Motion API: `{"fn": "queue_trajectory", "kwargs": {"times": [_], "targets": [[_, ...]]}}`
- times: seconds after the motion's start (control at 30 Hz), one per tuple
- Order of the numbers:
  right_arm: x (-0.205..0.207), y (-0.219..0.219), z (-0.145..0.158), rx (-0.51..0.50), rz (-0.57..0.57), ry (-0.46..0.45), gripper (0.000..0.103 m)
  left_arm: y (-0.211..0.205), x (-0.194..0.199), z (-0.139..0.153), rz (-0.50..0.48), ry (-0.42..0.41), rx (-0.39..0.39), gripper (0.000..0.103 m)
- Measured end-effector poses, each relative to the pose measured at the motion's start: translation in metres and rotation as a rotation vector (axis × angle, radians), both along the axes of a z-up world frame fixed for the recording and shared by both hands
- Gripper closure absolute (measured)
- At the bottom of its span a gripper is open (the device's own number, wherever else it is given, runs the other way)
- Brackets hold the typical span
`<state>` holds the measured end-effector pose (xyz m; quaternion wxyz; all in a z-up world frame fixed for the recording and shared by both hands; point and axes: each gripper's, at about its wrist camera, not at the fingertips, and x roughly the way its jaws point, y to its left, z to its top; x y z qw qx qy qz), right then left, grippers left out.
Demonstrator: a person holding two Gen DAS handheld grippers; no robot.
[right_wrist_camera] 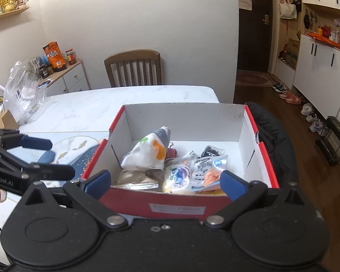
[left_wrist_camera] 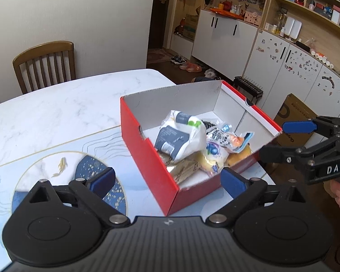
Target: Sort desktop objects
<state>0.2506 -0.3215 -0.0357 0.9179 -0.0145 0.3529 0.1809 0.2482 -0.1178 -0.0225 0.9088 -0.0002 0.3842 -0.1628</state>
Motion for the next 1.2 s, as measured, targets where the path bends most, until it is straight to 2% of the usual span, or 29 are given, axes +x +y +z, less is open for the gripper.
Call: {"fn": "queue_trajectory", "kwargs": {"times": [0.33, 0.57, 0.97, 1.2], "targets": [[-0.018, 0.021, 0.003, 0.0, -0.06, -0.023, 0.0, 0.016, -0.022, 0.001, -0.038, -0.052, 0.023, 0.003], [-0.024, 0.027, 0.002, 0.001, -0.091, -0.019, 0.0, 0.021, -0.025, 0.003, -0.078, -0.049, 0.01, 0.003], [-0.029, 0.031, -0.003, 0.003, -0.119, -0.001, 0.0, 0.023, -0.027, -0.005, -0.088, -0.018, 0.028, 0.003], [-0.03, 0.033, -0.004, 0.007, -0.126, 0.005, 0.0, 0.025, -0.032, -0.002, -0.105, -0.051, 0.018, 0.003]]}}
